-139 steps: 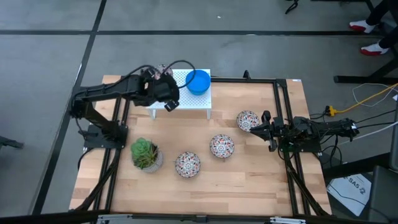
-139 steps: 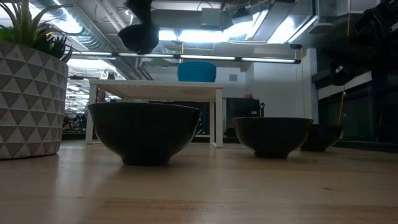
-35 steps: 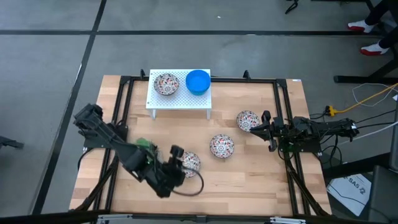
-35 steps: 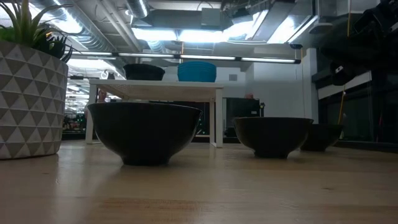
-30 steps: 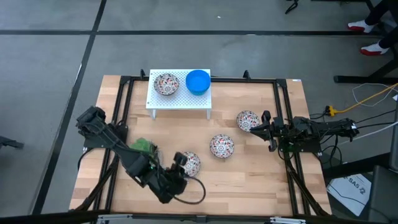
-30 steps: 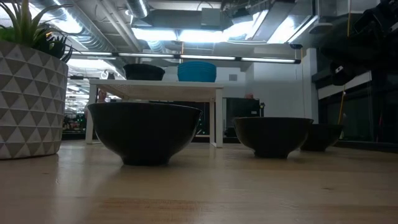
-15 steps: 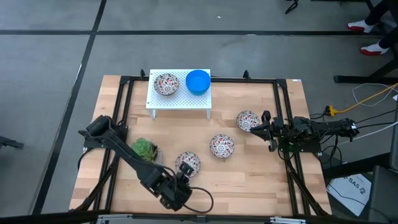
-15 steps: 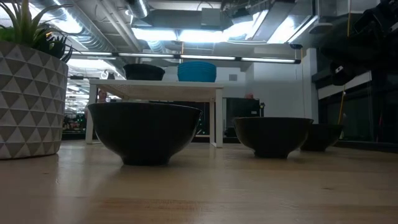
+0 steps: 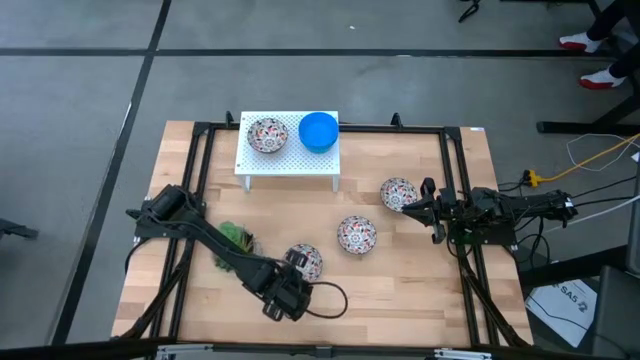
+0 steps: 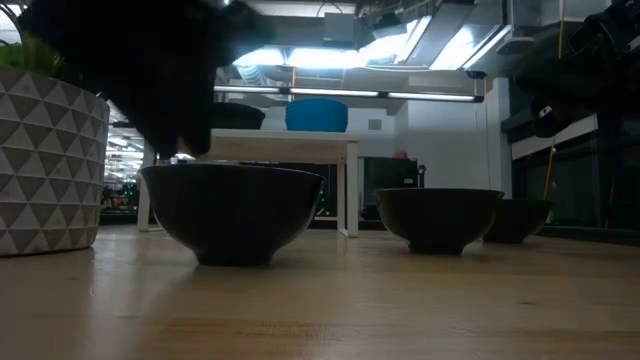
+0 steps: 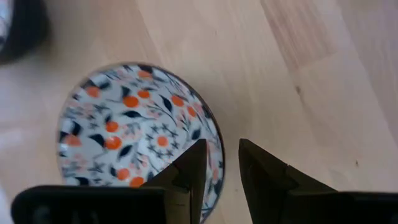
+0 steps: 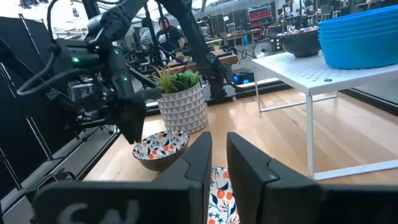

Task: Pick & Place Mini bowls
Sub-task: Stack the white patterned bowl on the white patterned bowl on the shelf

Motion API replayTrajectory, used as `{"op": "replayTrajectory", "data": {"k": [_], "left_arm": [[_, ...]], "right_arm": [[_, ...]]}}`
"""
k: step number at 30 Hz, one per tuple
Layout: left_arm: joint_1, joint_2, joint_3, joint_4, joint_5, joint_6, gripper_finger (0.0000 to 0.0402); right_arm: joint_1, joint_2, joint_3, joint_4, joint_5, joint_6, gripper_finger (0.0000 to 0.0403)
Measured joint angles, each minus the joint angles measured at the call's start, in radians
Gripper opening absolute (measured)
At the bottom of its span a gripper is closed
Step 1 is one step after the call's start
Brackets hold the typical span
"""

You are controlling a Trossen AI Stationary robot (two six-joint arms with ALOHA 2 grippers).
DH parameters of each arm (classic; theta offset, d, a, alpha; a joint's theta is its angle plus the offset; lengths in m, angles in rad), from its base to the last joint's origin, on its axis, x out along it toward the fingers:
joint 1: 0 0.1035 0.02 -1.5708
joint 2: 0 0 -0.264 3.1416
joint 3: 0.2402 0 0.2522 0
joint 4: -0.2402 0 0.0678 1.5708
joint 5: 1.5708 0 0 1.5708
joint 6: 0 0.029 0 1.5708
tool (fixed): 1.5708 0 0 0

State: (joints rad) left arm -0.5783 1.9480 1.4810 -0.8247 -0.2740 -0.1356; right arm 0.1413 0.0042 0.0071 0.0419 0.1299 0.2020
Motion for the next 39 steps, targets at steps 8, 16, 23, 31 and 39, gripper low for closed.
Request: {"op": "replayTrajectory", "data": {"k": [8,16,23,31,39], "left_arm": [[0.018,0.0,-0.075,0.058,0.007,0.0,0.0088],[0.032,0.0,-0.085,0.074,0.012,0.005,0.0076],[0.042,0.0,-0.085,0.074,0.033,0.025,0.0025],[0.044,-0.004,-0.083,0.078,0.018,0.032,0.0011],[0.03,-0.004,-0.064,0.097,0.032,0.037,0.0006]], "right_arm": [[0.0,0.0,0.0,0.0,0.0,0.001,0.0052],[0.0,0.0,0.0,0.0,0.0,0.0,0.0052],[0.0,0.0,0.0,0.0,0.0,0.001,0.0052],[0.0,0.0,0.0,0.0,0.0,0.001,0.0052],[0.0,0.0,0.0,0.0,0.0,0.0,0.0052]]}}
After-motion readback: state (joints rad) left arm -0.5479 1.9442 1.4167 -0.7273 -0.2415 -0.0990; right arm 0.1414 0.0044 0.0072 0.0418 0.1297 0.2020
